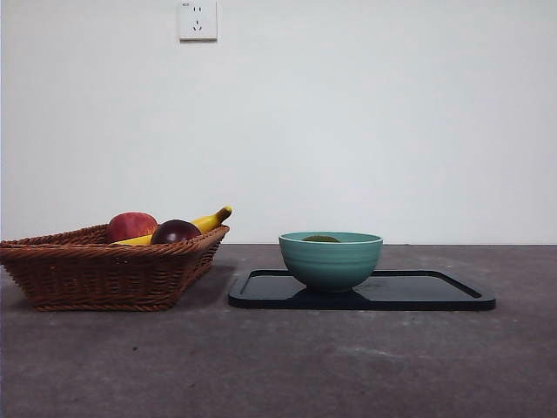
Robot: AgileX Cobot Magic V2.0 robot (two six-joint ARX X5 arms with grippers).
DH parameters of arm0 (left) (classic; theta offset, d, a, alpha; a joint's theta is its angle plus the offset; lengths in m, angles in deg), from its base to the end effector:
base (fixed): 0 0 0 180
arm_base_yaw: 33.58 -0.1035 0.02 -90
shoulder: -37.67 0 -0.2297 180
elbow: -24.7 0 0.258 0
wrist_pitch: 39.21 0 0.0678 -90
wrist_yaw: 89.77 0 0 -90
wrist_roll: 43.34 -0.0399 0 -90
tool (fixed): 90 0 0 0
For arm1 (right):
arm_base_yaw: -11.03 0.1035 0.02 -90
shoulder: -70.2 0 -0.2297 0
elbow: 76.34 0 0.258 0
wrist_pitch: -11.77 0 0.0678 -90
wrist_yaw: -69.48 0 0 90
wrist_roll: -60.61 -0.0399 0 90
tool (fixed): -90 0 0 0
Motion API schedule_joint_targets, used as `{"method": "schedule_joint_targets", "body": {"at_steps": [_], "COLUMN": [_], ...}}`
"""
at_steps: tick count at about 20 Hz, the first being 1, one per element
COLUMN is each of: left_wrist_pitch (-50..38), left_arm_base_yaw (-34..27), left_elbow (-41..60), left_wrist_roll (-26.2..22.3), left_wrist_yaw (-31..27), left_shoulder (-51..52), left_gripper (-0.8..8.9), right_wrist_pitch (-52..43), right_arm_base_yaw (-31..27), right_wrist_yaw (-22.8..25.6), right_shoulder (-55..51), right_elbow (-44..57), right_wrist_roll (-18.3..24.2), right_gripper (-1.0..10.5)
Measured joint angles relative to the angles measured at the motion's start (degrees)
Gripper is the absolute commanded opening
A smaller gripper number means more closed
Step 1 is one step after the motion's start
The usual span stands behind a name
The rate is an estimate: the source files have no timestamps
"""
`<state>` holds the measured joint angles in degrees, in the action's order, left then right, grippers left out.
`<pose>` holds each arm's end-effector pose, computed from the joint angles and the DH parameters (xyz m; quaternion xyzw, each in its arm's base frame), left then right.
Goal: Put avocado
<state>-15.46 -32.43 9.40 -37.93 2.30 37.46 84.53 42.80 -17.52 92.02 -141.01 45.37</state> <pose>0.1458 -0.0044 0.1553 -0.0476 0.0767 -0.0244 0.9956 0.0769 0.0452 0.3107 0.0477 0.2759 0.2052 0.9378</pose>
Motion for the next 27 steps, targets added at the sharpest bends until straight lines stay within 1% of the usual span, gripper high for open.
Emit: {"method": "schedule_joint_targets", "body": {"at_steps": [11,13,14,15,17,18,19,21,23,24,27], "left_wrist_pitch": [0.00,0.00,0.00,0.00,0.00,0.00,0.00,0.00,0.00,0.00,0.00], "left_arm_base_yaw": [0.00,0.00,0.00,0.00,0.00,0.00,0.00,0.00,0.00,0.00,0.00], "left_elbow": [0.00,0.00,0.00,0.00,0.00,0.00,0.00,0.00,0.00,0.00,0.00], "left_wrist_roll": [-0.02,-0.02,-0.02,-0.02,-0.02,-0.02,-0.02,-0.02,-0.02,-0.02,-0.02], "left_wrist_yaw": [0.00,0.00,-0.02,0.00,0.00,0.00,0.00,0.00,0.00,0.00,0.00], "left_shoulder": [0.00,0.00,0.00,0.00,0.00,0.00,0.00,0.00,0.00,0.00,0.00], "left_gripper": [0.65,0.65,0.65,0.65,0.65,0.65,0.65,0.65,0.65,0.65,0.65], "right_wrist_pitch": [-0.02,-0.02,-0.07,-0.81,-7.96,-14.21,-21.73,-38.51,-52.26,-56.98,-62.51], "right_arm_base_yaw": [0.00,-1.11,-2.91,-5.07,-10.38,-13.31,-16.15,-21.66,-26.67,-28.81,-31.82], "right_wrist_yaw": [0.00,-0.09,0.42,1.77,2.99,2.97,2.95,1.49,-0.31,-0.48,-0.42], "right_shoulder": [0.00,-0.26,-0.61,-1.07,-2.84,-4.68,-6.93,-12.09,-17.20,-19.15,-21.57], "right_elbow": [0.00,0.00,0.00,0.07,2.47,5.75,10.25,21.68,33.90,39.21,47.50], "right_wrist_roll": [0.00,0.13,1.62,4.68,10.99,13.49,15.04,15.52,15.17,14.71,13.31], "right_gripper": [0.2,0.2,0.2,0.2,0.2,0.2,0.2,0.2,0.2,0.2,0.2]}}
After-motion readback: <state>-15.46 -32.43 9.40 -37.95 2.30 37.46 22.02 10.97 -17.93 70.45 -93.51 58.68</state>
